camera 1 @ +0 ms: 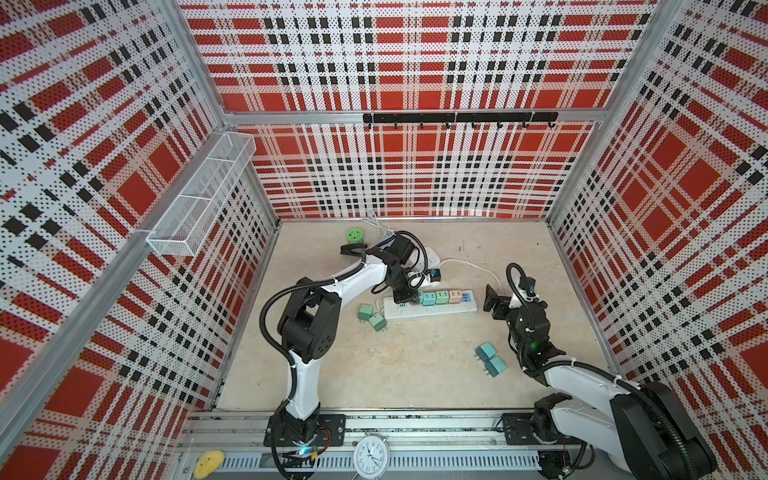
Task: Insert the plug
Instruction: 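Lower the teal charger with the left gripper into the socket beside the other teal charger, then open the left gripper and lift it off the plugged teal charger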
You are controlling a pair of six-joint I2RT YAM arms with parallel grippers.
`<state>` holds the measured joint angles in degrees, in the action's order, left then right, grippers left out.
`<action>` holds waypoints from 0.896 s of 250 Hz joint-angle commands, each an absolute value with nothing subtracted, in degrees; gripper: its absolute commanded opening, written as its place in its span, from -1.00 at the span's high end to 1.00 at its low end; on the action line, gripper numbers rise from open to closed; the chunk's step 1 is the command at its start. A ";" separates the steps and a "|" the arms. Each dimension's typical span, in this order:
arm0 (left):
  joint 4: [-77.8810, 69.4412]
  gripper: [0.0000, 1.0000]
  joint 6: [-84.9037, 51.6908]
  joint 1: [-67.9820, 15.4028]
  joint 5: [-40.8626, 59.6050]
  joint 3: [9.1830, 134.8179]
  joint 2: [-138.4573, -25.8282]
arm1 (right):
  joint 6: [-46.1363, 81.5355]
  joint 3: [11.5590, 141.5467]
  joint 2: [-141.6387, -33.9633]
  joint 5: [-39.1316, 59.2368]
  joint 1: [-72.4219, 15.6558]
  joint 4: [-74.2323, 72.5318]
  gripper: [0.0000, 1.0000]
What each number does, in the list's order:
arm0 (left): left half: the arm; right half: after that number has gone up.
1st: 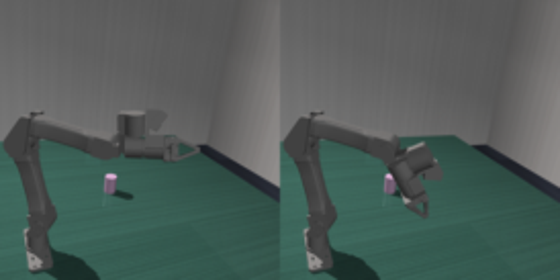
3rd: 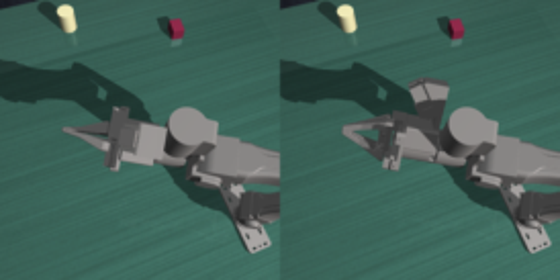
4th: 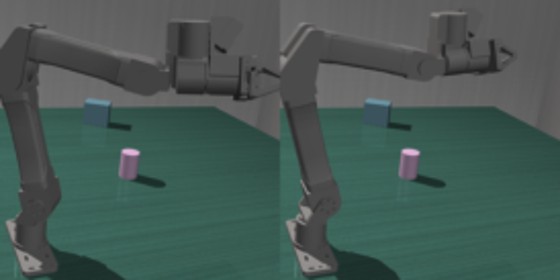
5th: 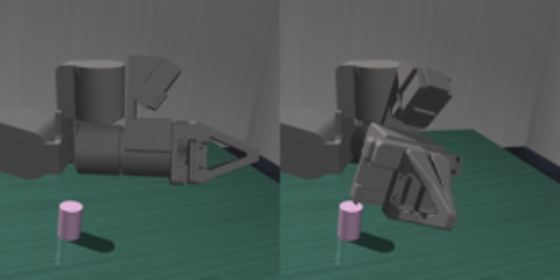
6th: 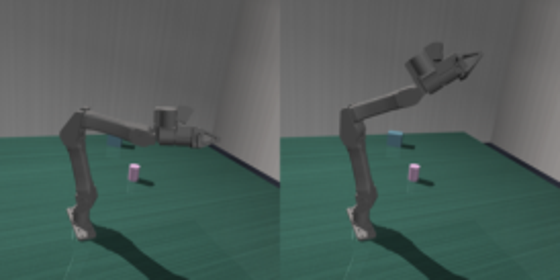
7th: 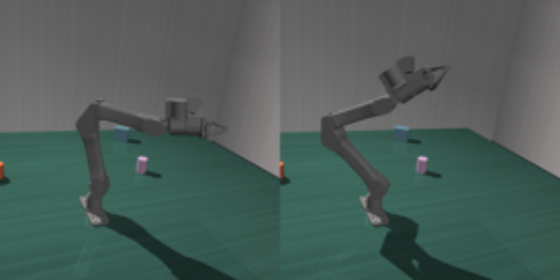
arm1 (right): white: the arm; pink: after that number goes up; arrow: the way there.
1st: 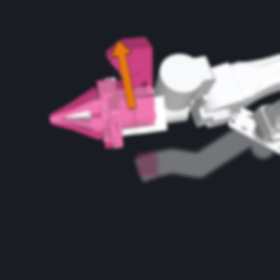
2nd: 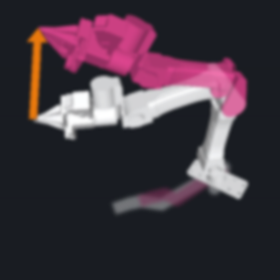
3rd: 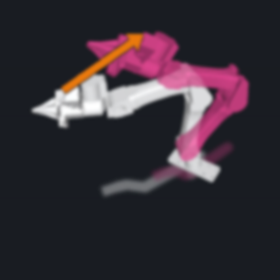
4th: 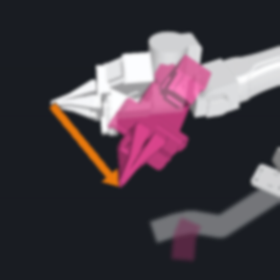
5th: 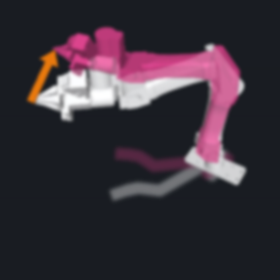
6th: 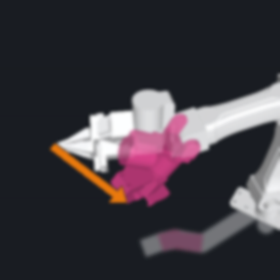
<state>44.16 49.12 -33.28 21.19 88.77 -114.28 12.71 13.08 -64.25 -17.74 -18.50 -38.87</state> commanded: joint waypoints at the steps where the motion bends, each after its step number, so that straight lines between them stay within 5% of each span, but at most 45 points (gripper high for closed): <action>1: 41.34 1.00 46.63 -35.95 28.18 88.96 -117.93 | 13.00 13.89 -64.69 -17.49 -18.19 -42.01 -1.00; 224: 28.92 1.00 37.13 -41.63 19.01 78.68 -116.60 | 13.08 13.94 -64.78 -17.32 -18.18 -42.10 -1.00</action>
